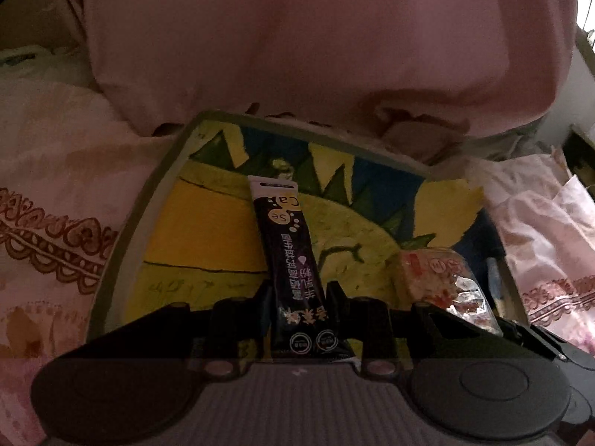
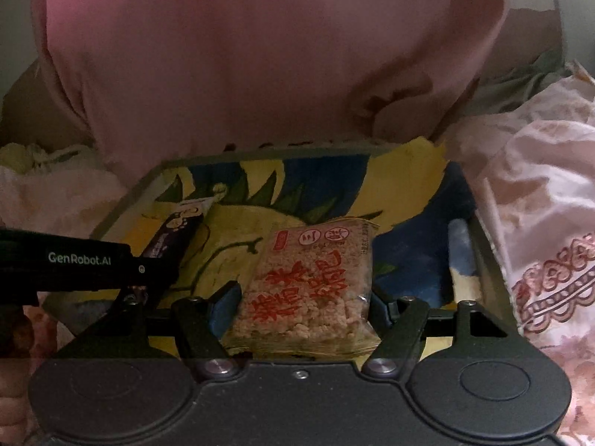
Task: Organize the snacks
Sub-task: 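Carry both held packets up and over to the yellow cartoon box, then lower both packets into the yellow box and open both tools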
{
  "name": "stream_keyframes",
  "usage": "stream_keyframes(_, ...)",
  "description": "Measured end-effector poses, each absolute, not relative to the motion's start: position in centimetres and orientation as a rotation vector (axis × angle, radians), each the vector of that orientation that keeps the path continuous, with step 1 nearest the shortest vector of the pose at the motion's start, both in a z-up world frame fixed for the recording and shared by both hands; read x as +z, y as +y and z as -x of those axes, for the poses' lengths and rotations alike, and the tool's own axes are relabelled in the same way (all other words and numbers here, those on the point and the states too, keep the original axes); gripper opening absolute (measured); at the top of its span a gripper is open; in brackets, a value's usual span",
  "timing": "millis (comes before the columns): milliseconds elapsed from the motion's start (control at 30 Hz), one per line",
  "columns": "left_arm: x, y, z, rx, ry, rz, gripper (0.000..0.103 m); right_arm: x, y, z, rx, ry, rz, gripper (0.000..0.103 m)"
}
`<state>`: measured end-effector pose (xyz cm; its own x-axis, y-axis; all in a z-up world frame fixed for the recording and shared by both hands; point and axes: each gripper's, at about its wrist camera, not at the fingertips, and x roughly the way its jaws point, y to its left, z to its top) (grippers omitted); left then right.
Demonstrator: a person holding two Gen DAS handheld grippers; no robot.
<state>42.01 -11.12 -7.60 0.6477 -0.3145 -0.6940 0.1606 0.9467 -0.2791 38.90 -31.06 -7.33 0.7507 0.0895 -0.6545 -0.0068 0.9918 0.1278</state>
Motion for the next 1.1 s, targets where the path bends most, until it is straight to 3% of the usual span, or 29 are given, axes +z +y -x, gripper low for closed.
stream_keyframes(67, -7.7, -11.3, -42.1, -0.262, 0.836, 0.187, 0.035, -7.7, -30.9, -39.0, 0.05, 0.729, -0.122, 0.073)
stream_keyframes(200, -7.5, -11.2, -42.3, -0.246, 0.85, 0.181, 0.037, -7.6, -31.1, -39.0, 0.039, 0.721, -0.128, 0.087)
stream_keyframes(267, -7.2, -11.0, -42.4, -0.241, 0.853, 0.188, 0.053, -7.2, -31.3, -38.9, 0.03, 0.705, -0.134, 0.093)
stream_keyframes(400, -6.2, -10.4, -41.4, -0.233, 0.827, 0.193, 0.064, -6.1, -31.8, -38.3, 0.013, 0.676, -0.152, 0.102)
stream_keyframes(567, -4.0, -9.0, -38.7, -0.215, 0.749, 0.185, 0.084, -3.9, -31.7, -36.8, 0.015, 0.655, -0.141, 0.102)
stream_keyframes(767, -1.2, -6.7, -35.1, -0.174, 0.672, 0.191, 0.095, -0.7, -31.2, -33.9, 0.017, 0.607, -0.14, 0.102)
stream_keyframes(1100, 2.0, -4.5, -27.4, -0.131, 0.56, 0.151, 0.102, 3.6, -30.5, -27.6, 0.038, 0.515, -0.105, 0.103)
